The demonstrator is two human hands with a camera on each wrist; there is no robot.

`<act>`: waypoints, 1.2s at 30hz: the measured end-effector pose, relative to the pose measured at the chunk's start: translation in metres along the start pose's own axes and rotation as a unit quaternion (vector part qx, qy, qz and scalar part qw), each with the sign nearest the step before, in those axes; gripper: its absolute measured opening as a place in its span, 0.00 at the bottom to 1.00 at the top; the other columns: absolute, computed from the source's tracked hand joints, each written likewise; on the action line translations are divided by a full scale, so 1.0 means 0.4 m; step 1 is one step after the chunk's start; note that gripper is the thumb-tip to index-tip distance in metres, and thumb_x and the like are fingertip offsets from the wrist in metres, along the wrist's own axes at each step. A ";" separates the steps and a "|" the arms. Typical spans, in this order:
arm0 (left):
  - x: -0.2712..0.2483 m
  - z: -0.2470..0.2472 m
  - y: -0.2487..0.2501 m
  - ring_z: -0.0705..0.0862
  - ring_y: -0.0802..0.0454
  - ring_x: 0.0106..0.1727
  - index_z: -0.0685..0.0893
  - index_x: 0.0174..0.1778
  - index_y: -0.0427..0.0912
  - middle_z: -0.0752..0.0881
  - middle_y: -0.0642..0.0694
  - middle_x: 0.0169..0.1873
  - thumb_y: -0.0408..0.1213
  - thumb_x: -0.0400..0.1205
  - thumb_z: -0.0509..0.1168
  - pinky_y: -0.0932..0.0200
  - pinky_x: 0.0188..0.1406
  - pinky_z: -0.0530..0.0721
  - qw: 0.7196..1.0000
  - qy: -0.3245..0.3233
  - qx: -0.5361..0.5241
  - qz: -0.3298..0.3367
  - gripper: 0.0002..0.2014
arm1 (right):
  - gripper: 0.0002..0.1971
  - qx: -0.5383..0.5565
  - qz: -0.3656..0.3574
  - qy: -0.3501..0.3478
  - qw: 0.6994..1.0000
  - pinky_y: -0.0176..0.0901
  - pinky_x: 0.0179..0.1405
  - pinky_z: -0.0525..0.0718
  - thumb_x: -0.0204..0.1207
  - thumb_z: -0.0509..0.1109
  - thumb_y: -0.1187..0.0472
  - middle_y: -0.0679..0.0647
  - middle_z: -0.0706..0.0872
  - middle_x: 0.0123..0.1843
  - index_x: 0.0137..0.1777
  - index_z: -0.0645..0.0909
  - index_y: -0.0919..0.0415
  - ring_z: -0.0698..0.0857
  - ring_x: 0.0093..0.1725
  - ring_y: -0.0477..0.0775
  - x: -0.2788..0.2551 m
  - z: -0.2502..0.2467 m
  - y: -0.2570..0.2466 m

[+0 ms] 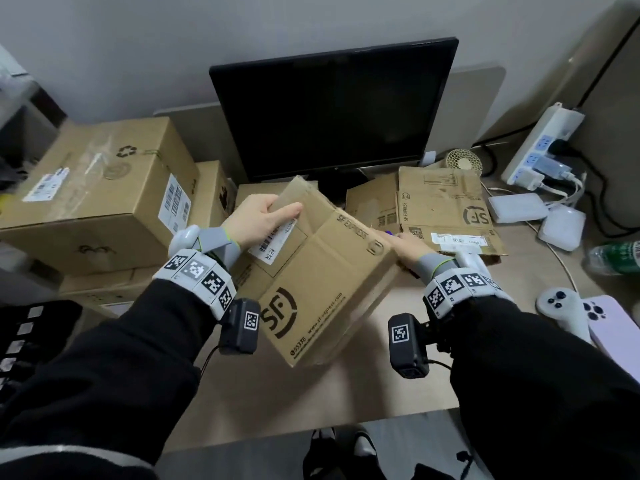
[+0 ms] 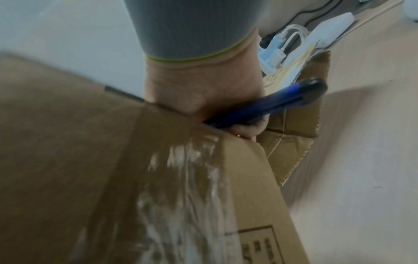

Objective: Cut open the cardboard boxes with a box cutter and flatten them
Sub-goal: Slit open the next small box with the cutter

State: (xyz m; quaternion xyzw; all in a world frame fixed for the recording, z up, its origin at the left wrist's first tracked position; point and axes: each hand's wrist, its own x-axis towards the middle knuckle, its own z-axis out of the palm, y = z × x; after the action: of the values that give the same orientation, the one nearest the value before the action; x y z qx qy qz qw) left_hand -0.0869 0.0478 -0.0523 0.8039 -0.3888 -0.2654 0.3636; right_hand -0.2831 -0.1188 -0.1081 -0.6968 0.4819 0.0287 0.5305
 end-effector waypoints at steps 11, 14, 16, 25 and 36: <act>-0.023 0.018 -0.169 0.83 0.37 0.48 0.82 0.59 0.35 0.82 0.24 0.52 0.66 0.82 0.53 0.35 0.63 0.79 0.973 -0.018 -0.101 -0.208 0.34 | 0.17 -0.046 -0.052 0.060 0.996 0.42 0.30 0.76 0.72 0.70 0.45 0.53 0.76 0.31 0.39 0.72 0.59 0.75 0.28 0.53 0.002 0.020 -0.080; -0.033 0.024 -0.157 0.83 0.45 0.43 0.82 0.42 0.46 0.84 0.43 0.38 0.58 0.86 0.52 0.53 0.48 0.81 0.954 0.002 -0.192 -0.230 0.22 | 0.16 -0.051 -0.067 0.079 0.993 0.45 0.34 0.79 0.71 0.71 0.47 0.52 0.78 0.31 0.35 0.71 0.57 0.78 0.30 0.54 -0.001 0.026 -0.103; -0.036 0.024 -0.163 0.76 0.50 0.34 0.81 0.31 0.50 0.79 0.48 0.28 0.54 0.86 0.51 0.59 0.36 0.73 0.935 0.020 -0.242 -0.258 0.22 | 0.18 -0.036 -0.088 0.090 0.991 0.41 0.31 0.77 0.71 0.73 0.48 0.51 0.75 0.32 0.34 0.68 0.56 0.75 0.31 0.53 -0.005 0.025 -0.117; -0.061 -0.028 -0.154 0.85 0.68 0.28 0.85 0.36 0.56 0.86 0.61 0.25 0.50 0.83 0.63 0.73 0.39 0.81 0.922 0.072 -0.319 -0.209 0.11 | 0.10 -0.005 -0.135 0.019 0.991 0.60 0.54 0.87 0.74 0.71 0.64 0.59 0.85 0.50 0.40 0.71 0.53 0.83 0.44 0.55 -0.014 0.071 -0.108; -0.006 -0.124 -0.093 0.76 0.55 0.56 0.83 0.55 0.44 0.81 0.48 0.53 0.47 0.76 0.69 0.57 0.61 0.72 0.983 0.185 0.023 0.005 0.15 | 0.07 -0.025 -0.125 -0.005 0.992 0.49 0.42 0.79 0.74 0.64 0.64 0.51 0.72 0.36 0.39 0.67 0.55 0.73 0.37 0.54 -0.018 0.099 -0.091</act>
State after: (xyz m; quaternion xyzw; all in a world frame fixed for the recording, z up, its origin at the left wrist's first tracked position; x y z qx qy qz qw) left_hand -0.0371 0.0846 -0.0518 0.8452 -0.3251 -0.1016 0.4119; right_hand -0.2427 -0.0847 -0.0953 -0.7643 0.3875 -0.0220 0.5150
